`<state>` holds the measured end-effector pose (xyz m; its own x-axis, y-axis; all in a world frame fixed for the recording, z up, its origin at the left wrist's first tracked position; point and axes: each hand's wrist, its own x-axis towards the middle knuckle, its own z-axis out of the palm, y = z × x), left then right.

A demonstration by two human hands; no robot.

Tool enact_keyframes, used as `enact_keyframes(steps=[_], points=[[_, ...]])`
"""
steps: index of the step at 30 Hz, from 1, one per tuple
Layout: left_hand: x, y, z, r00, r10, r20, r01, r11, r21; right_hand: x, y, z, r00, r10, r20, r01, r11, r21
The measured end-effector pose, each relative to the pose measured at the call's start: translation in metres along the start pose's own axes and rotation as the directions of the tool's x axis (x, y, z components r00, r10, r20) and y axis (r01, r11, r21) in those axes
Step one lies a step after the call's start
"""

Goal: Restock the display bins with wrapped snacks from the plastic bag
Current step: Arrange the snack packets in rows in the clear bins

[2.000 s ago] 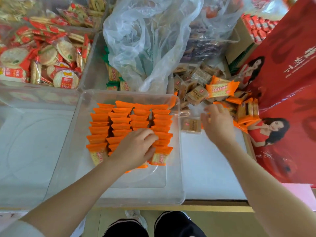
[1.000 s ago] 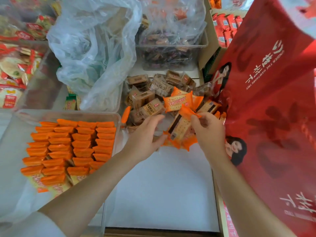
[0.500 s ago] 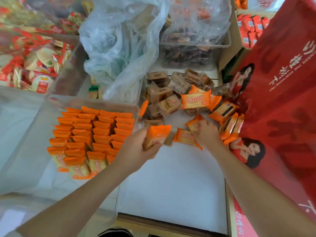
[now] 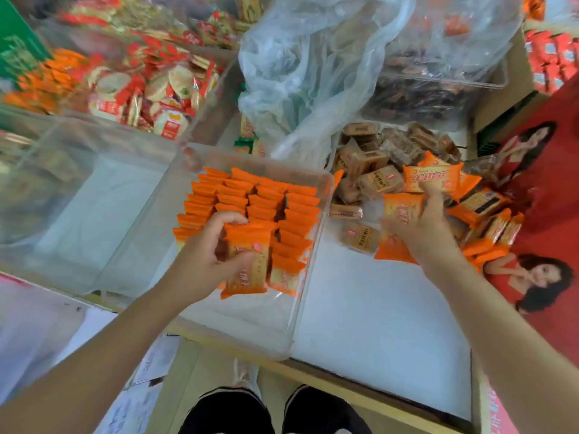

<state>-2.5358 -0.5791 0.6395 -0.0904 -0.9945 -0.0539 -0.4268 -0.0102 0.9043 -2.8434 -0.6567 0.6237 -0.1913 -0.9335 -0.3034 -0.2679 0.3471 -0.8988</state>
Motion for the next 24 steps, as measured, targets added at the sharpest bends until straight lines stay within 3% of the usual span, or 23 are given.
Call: enact_keyframes(steps=[4, 6, 8, 9, 11, 13, 15, 20, 24], points=[[-0.012, -0.032, -0.053, 0.992, -0.042, 0.119, 0.008, 0.962, 0.274, -0.061, -0.046, 0.044, 0.966, -0.138, 0.22, 0.098, 0.978, 0.186], [-0.014, -0.046, -0.075, 0.972, -0.082, 0.222, -0.018, 0.909, 0.416, -0.08, -0.055, 0.075, 0.936, -0.207, 0.286, 0.19, 0.978, 0.088], [-0.012, -0.06, -0.094, 0.926, -0.143, 0.348, -0.089, 0.815, 0.573, -0.091, -0.052, 0.112, 0.9, -0.245, 0.36, 0.314, 0.938, -0.145], [-0.01, -0.066, -0.101, 0.909, -0.114, 0.401, -0.195, 0.733, 0.651, -0.095, -0.047, 0.131, 0.88, -0.257, 0.399, 0.37, 0.898, -0.239], [-0.001, -0.08, -0.108, 0.84, 0.102, 0.534, -0.517, 0.45, 0.728, -0.1, -0.034, 0.167, 0.852, -0.246, 0.462, 0.443, 0.81, -0.385], [0.009, -0.088, -0.109, 0.771, 0.165, 0.615, -0.637, 0.235, 0.735, -0.102, -0.024, 0.195, 0.854, -0.208, 0.476, 0.456, 0.741, -0.494], [0.021, -0.096, -0.109, 0.745, 0.204, 0.635, -0.661, 0.098, 0.744, -0.101, -0.018, 0.215, 0.87, -0.169, 0.464, 0.434, 0.712, -0.553], [0.034, -0.104, -0.105, 0.763, 0.18, 0.62, -0.629, -0.011, 0.777, -0.103, -0.005, 0.248, 0.89, -0.135, 0.435, 0.421, 0.61, -0.671], [0.035, -0.107, -0.107, 0.793, 0.179, 0.582, -0.591, -0.007, 0.807, -0.103, 0.009, 0.264, 0.898, -0.192, 0.395, 0.44, 0.394, -0.807]])
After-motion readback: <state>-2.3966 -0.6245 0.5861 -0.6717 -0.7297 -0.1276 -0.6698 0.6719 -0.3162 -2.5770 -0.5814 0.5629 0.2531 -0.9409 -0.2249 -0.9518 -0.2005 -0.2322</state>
